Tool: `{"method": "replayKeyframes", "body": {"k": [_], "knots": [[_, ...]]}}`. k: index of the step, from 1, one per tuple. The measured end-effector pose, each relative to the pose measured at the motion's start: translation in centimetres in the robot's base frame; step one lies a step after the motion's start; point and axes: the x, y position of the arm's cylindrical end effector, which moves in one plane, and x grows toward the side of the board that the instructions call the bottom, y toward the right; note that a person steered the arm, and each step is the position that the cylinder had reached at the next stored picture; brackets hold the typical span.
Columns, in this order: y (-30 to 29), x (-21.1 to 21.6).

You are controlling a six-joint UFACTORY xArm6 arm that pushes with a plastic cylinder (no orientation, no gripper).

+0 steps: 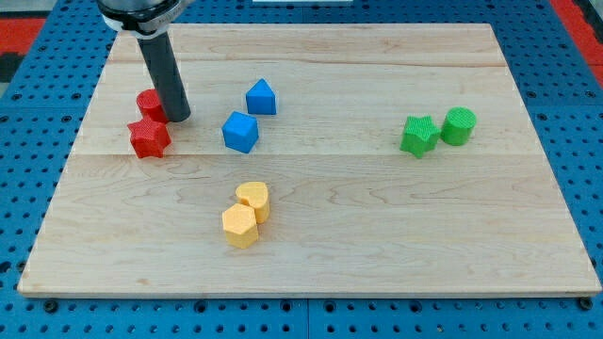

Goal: Move your arm to the top left of the blue triangle

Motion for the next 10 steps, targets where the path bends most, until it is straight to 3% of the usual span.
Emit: {"method": "replayKeyframes", "body": {"k": [2,6,10], "knots": [[-3.7,-1.4],[3.9,-5.9],[3.4,-6.1]]}}
